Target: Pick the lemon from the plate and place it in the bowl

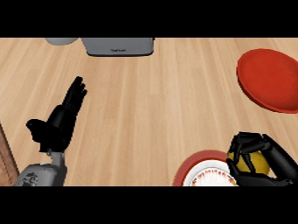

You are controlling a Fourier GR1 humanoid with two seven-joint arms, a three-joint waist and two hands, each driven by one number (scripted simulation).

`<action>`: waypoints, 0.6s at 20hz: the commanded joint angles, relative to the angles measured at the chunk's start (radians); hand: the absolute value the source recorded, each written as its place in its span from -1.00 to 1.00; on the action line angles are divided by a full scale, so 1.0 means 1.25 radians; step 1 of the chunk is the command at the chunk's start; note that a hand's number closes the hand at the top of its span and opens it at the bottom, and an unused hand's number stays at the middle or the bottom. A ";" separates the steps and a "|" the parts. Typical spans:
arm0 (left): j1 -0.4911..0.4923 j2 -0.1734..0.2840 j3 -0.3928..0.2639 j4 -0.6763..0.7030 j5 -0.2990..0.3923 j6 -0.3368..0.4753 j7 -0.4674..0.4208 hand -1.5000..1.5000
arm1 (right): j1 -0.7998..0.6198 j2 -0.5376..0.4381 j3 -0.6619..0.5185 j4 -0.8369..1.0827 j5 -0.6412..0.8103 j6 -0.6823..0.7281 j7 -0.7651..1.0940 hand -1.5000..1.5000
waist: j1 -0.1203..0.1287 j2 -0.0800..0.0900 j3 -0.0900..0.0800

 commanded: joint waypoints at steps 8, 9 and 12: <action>-0.006 -0.009 0.006 0.034 -0.013 0.005 -0.029 0.00 | 0.054 -0.050 -0.163 -0.388 -0.051 -0.027 0.173 1.00 | 0.000 0.001 0.000; -0.036 -0.018 0.015 0.083 -0.009 0.006 -0.055 0.00 | 0.022 -0.063 -0.194 -0.405 -0.083 -0.013 0.211 1.00 | -0.001 0.002 0.000; 0.007 -0.030 -0.027 0.002 -0.031 0.015 -0.005 0.00 | -0.044 -0.086 -0.228 -0.444 -0.098 -0.010 0.365 1.00 | 0.007 0.001 0.000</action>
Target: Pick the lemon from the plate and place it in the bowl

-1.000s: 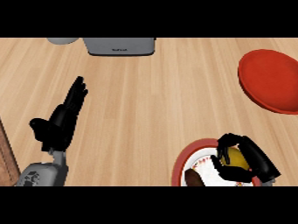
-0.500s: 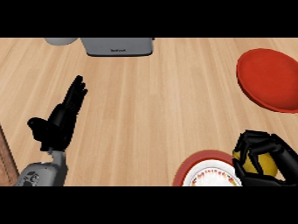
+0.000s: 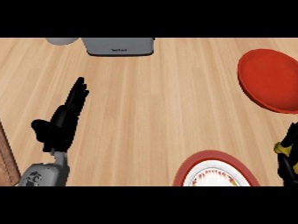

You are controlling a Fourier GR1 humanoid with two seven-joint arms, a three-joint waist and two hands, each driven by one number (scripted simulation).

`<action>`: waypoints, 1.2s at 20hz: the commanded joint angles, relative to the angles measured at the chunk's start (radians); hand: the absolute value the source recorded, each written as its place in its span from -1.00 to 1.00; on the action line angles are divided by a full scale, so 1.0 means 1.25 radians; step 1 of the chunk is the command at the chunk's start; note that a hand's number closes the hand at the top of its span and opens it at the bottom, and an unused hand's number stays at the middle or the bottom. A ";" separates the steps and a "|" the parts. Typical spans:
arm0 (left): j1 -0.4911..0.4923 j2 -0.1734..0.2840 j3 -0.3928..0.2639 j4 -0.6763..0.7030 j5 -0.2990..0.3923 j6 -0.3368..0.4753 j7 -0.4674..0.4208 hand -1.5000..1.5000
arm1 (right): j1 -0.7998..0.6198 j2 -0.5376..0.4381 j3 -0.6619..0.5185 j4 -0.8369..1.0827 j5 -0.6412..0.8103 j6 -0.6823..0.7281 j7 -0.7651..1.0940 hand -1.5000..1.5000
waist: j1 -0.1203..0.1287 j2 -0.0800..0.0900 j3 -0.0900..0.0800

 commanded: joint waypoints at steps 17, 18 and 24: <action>0.017 -0.008 -0.019 -0.046 -0.011 -0.021 0.020 0.00 | -0.426 -0.112 -0.050 0.325 0.157 -0.017 0.236 1.00 | 0.025 0.005 0.001; -0.034 -0.009 0.018 0.027 0.008 -0.021 -0.004 0.00 | -0.453 -0.124 -0.065 0.378 0.153 -0.012 0.215 1.00 | 0.017 0.006 0.001; -0.029 -0.006 0.013 0.003 0.006 -0.024 0.013 0.00 | -0.482 -0.182 -0.077 0.631 0.280 -0.077 0.018 1.00 | 0.024 0.008 0.001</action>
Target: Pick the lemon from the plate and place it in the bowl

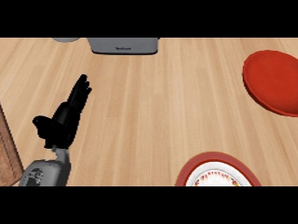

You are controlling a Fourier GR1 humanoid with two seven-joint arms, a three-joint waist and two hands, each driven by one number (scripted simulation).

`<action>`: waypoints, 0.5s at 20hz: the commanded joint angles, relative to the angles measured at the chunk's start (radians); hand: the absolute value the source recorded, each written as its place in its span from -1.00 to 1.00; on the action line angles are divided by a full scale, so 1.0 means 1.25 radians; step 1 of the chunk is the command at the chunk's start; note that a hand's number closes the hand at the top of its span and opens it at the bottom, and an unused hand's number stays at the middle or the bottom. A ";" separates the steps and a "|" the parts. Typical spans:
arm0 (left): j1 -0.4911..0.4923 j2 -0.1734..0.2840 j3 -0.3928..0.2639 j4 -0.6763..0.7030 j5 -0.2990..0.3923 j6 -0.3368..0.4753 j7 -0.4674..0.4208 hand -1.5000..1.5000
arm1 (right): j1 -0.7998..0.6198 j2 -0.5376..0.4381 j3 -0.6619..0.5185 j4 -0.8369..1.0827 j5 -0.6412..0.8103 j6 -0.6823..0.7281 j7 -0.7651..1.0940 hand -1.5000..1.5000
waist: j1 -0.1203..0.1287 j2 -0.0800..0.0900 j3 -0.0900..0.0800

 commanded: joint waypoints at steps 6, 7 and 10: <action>-0.021 -0.011 -0.009 0.012 -0.024 0.015 0.011 0.00 | -0.111 0.002 0.002 0.439 0.153 -0.154 -0.242 1.00 | 0.003 0.002 0.001; -0.013 -0.018 -0.007 0.006 -0.009 0.008 0.001 0.00 | -0.139 0.031 0.020 0.496 0.180 -0.194 -0.253 1.00 | 0.009 0.003 0.001; -0.042 -0.001 0.013 0.017 0.002 -0.006 0.002 0.00 | -0.166 0.021 -0.009 0.636 0.189 -0.241 -0.345 1.00 | 0.009 0.004 0.001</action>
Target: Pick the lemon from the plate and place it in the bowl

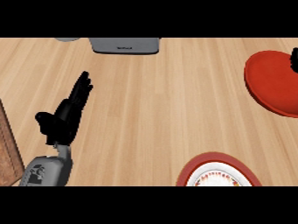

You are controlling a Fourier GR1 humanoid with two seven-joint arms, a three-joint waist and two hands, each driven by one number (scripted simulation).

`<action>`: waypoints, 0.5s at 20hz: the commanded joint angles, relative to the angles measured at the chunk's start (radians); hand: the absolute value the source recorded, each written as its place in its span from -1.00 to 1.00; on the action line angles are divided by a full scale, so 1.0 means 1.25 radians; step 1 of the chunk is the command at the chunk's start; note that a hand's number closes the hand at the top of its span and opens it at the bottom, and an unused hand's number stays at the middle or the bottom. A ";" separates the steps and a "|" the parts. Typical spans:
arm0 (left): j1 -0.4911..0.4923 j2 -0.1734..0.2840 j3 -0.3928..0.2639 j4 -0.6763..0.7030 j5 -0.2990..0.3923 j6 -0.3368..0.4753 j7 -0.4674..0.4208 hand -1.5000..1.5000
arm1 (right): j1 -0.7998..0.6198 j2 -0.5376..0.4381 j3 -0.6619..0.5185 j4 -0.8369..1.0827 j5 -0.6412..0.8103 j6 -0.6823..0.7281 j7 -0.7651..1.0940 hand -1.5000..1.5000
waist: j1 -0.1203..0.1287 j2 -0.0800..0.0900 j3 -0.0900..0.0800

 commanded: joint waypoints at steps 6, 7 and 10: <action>0.001 -0.018 -0.014 0.023 -0.019 0.011 -0.027 0.00 | -0.122 -0.021 -0.013 0.386 0.052 -0.011 -0.165 1.00 | 0.010 0.005 0.001; -0.043 -0.007 0.014 0.047 0.009 -0.007 -0.018 0.00 | -0.140 -0.015 -0.034 0.407 0.027 0.021 -0.135 1.00 | 0.010 0.007 0.001; 0.023 -0.001 -0.016 -0.018 -0.010 -0.009 -0.009 0.00 | -0.119 -0.025 -0.044 0.484 0.024 0.044 -0.214 -1.00 | 0.021 0.006 0.002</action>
